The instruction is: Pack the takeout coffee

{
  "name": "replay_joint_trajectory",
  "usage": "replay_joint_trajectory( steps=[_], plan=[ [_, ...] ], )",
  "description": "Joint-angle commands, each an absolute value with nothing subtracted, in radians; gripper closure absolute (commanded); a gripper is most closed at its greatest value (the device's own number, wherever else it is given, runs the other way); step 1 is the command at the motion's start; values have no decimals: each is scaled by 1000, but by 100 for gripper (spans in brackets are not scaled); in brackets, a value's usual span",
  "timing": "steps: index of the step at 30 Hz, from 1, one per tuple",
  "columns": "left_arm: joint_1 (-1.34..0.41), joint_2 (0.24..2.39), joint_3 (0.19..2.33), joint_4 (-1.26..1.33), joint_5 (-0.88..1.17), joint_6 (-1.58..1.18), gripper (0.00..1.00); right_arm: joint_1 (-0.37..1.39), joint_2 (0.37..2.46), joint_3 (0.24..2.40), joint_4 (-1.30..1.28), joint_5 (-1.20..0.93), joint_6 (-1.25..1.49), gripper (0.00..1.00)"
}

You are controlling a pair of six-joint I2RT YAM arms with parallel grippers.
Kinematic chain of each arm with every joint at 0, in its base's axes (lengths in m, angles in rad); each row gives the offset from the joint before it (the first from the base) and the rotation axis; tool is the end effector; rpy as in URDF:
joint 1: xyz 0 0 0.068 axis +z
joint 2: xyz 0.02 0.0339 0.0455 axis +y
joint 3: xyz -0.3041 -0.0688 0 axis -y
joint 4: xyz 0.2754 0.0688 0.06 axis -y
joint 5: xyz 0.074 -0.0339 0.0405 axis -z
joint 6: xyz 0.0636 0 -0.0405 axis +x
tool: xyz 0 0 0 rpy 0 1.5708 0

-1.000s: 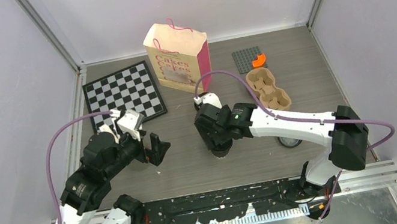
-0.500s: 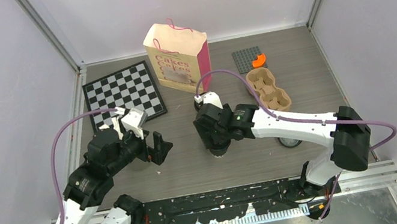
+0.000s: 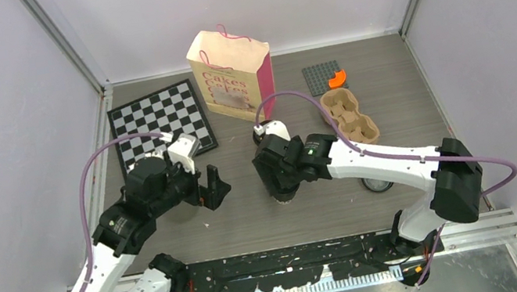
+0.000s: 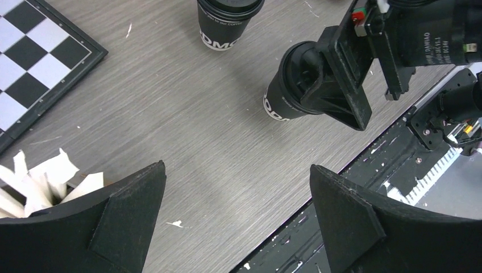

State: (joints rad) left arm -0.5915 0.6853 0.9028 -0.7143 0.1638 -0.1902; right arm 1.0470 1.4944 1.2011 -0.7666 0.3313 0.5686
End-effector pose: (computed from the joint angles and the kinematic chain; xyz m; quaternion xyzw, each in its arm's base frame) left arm 0.1276 -0.0982 0.3588 0.2117 0.8308 -0.2592 0.4446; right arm 0.1897 0.2870 0.2775 -0.1856 0.9370 0.0699 0.2875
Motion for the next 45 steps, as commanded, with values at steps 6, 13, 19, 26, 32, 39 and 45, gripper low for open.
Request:
replay_joint_trajectory(
  steps=[6,13,19,26,32,39,45],
  plan=[
    [-591,728,951,-653,202,-284,4,1048,1408,1250,-787,344,572,8],
    [-592,771,955,-613,239,-371,12,1030,1339,1245,-796,340,558,16],
    [-591,885,961,-543,325,-454,22,896,1259,1157,-702,192,524,38],
    [-596,1042,989,-456,415,-510,33,739,1221,1035,-559,-47,487,50],
    [-618,1151,980,-387,396,-531,36,650,1226,974,-480,-192,464,51],
    [-629,1248,929,-243,447,-567,39,594,1277,962,-418,-344,431,53],
    [-629,1319,921,-183,476,-572,43,581,1332,961,-390,-385,423,60]
  ],
)
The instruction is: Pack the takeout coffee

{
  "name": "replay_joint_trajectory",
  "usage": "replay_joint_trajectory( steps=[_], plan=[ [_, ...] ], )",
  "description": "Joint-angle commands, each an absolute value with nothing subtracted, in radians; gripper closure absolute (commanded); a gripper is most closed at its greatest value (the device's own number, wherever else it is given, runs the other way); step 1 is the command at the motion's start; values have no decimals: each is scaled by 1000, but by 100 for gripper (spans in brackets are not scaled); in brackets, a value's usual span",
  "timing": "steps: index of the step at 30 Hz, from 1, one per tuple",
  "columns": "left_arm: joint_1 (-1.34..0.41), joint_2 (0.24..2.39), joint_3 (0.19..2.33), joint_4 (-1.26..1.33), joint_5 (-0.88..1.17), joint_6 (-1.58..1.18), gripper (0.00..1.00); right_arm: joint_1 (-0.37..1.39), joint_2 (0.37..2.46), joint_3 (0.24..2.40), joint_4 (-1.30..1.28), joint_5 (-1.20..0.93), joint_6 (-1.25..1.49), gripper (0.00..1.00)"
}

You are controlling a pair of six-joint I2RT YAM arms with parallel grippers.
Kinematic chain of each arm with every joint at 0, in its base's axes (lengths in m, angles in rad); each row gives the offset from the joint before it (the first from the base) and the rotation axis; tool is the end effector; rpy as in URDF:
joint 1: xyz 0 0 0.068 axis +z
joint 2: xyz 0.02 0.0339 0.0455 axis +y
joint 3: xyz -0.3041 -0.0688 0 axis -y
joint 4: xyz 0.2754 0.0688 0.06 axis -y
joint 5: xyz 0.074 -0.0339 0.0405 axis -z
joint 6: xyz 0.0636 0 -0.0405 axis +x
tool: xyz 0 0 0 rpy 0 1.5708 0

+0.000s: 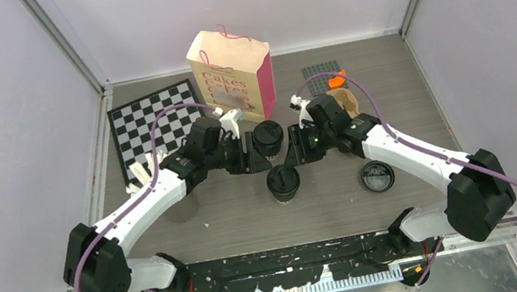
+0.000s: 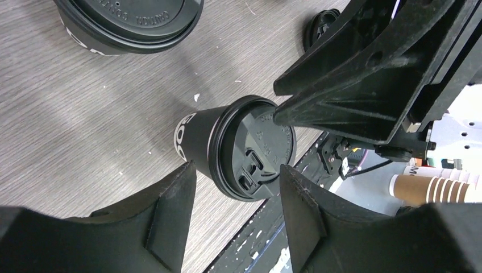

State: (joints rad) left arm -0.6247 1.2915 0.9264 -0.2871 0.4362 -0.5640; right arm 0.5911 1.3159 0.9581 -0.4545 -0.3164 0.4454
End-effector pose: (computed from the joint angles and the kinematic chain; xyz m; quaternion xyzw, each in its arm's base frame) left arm 0.2434 -0.2086 0.2836 0.1224 0.8718 -0.4031 0.2500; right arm 0.2503 0.1918 0.2699 -0.1249 0.9107 0.3082 0.2451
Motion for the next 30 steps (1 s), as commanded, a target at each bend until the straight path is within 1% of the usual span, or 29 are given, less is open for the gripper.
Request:
replay_joint_trajectory(
  steps=[1,4,6,9,10,14,18,27,30],
  plan=[
    [-629,1330,918,-184,475,-570,44,579,1338,958,-387,-384,423,60],
    [-629,1353,906,-176,474,-562,46,577,1351,936,-368,-387,422,61],
    [-636,1367,901,-184,459,-542,52,573,1362,910,-348,-388,424,63],
    [-669,1385,898,-249,404,-494,53,566,1369,861,-338,-354,432,67],
    [-672,1390,888,-251,402,-492,54,564,1362,844,-329,-352,433,67],
    [-678,1414,836,-217,396,-503,62,562,1331,774,-284,-358,454,67],
    [-698,1422,803,-217,376,-502,66,562,1303,733,-276,-348,454,68],
    [-713,1399,738,-183,363,-530,66,557,1298,667,-223,-356,467,68],
    [-713,1358,749,-181,376,-538,63,556,1275,688,-223,-374,486,68]
  ],
)
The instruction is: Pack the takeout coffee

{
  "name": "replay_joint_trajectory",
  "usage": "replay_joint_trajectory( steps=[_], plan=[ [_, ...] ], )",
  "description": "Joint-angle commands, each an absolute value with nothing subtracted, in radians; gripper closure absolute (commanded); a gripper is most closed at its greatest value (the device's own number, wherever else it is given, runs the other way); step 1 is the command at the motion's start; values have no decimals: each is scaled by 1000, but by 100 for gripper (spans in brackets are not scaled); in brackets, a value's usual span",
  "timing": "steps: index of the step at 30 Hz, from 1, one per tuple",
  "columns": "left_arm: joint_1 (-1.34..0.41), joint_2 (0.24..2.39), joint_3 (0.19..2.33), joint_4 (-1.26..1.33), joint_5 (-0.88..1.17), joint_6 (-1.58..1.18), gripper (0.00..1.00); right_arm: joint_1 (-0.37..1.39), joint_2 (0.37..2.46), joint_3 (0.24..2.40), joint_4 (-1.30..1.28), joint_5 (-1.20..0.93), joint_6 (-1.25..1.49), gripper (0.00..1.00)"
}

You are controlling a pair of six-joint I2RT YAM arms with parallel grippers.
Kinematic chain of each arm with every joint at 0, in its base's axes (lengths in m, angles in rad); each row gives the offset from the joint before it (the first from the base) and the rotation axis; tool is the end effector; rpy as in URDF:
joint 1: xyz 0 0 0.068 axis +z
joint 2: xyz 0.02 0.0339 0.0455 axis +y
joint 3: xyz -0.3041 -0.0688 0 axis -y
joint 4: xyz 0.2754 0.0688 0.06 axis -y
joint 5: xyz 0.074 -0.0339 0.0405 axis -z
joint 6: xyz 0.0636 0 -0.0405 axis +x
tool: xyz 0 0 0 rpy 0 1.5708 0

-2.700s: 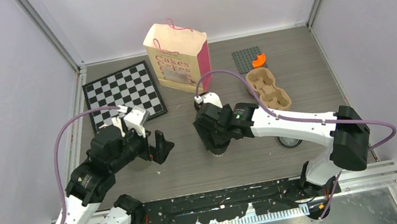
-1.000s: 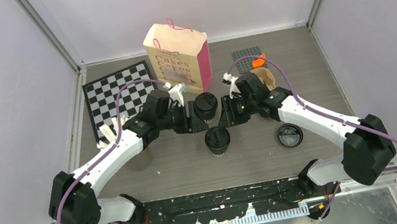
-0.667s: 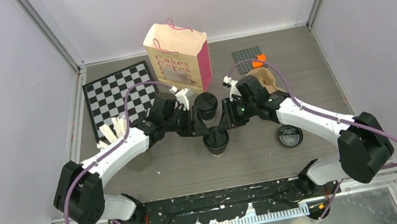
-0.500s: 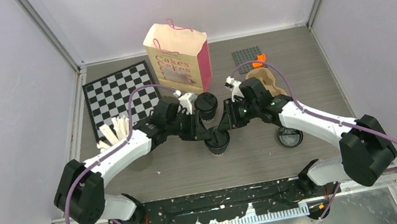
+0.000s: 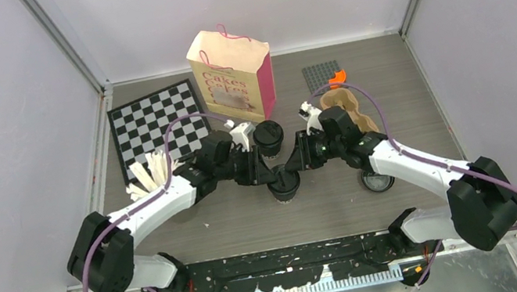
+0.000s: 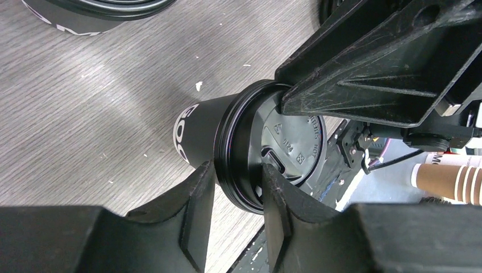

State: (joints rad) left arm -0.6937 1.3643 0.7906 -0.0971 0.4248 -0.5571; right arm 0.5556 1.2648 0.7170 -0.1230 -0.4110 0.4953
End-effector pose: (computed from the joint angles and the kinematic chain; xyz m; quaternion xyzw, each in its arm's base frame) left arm 0.2330 -0.2279 0.2300 0.1516 0.8719 -0.4028 0.2336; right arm 0.2401 0.1790 0.2290 -0.1153 0.8784 0.3725 0.2762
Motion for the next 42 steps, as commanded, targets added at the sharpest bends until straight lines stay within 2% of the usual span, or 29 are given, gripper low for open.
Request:
replay_joint_trajectory(
  steps=[1,3,7,15,22,32,42],
  plan=[
    [-713,1338,756,-178,385,-542,61,556,1261,700,-228,-378,495,67],
    [-713,1316,778,-169,405,-549,54,556,1231,737,-263,-378,503,62],
    [-713,1302,831,-150,445,-564,49,556,1175,801,-347,-368,509,52],
    [-712,1345,880,-157,440,-559,47,555,1129,754,-386,-455,569,43],
    [-712,1358,823,-86,466,-617,51,560,1111,662,-269,-506,671,44],
    [-712,1348,756,-129,402,-593,59,561,1103,486,-132,-514,686,60],
    [-712,1261,666,-106,387,-652,63,544,1147,473,-110,-510,637,60]
  ],
)
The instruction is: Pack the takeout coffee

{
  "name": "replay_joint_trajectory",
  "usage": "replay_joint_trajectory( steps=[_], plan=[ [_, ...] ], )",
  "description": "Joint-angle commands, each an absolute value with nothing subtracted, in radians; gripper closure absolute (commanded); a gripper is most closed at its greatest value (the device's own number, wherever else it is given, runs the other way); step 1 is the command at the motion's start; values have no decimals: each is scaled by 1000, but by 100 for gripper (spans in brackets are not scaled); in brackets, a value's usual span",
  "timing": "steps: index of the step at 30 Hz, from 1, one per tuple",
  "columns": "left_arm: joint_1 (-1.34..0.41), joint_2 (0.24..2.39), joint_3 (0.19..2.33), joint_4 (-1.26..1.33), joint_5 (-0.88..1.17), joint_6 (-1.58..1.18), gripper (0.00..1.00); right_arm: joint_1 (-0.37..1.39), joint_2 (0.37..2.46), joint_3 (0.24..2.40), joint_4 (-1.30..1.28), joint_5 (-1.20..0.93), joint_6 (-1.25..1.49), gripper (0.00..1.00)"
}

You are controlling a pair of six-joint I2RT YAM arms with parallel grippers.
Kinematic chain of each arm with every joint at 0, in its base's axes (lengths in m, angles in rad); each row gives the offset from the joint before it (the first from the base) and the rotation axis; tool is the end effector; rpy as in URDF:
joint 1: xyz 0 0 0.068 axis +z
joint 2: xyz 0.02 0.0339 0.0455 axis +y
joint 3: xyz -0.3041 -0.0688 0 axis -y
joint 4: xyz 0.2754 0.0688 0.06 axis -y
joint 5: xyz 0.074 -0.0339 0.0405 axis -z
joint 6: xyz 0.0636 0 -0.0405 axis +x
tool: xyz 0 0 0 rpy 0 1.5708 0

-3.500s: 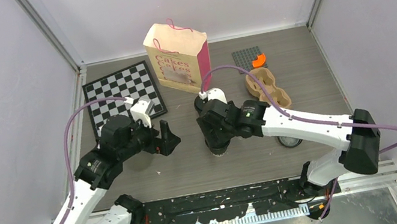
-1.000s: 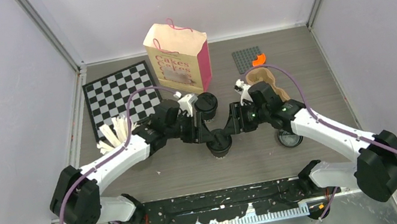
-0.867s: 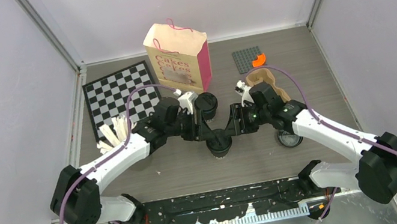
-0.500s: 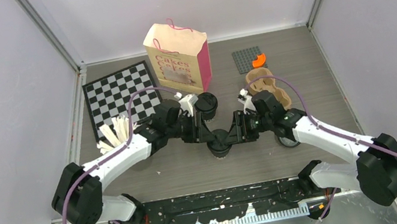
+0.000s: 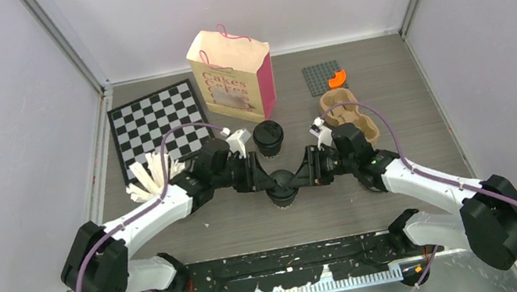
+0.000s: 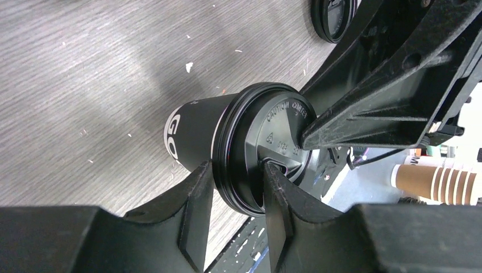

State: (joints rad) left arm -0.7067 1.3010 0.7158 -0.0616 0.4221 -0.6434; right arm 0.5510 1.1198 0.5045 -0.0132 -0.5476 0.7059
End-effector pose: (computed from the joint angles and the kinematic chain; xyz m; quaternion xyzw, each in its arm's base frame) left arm 0.2166 -0.2192 0.2249 0.1210 0.8719 -0.4188 0.2231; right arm 0.1963 0.1595 0.2018 -0.0560 0.8648 0.4518 0.2119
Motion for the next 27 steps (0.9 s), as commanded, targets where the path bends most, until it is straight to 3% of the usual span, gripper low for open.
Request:
replay_joint_trajectory(
  steps=[1,8,16,22,27],
  plan=[
    [-712,1243,666,-106,391,-659,63,538,1146,498,-131,-514,626,58],
    [-712,1136,611,28,476,-798,55,509,1189,744,-324,-511,502,43],
    [-706,1061,692,-195,344,-688,42,509,1153,810,-411,-507,509,39],
    [-651,1086,726,-194,355,-682,49,514,1111,775,-364,-543,600,40],
    [-644,1121,722,-166,380,-691,56,538,1124,768,-337,-543,632,49]
  ],
)
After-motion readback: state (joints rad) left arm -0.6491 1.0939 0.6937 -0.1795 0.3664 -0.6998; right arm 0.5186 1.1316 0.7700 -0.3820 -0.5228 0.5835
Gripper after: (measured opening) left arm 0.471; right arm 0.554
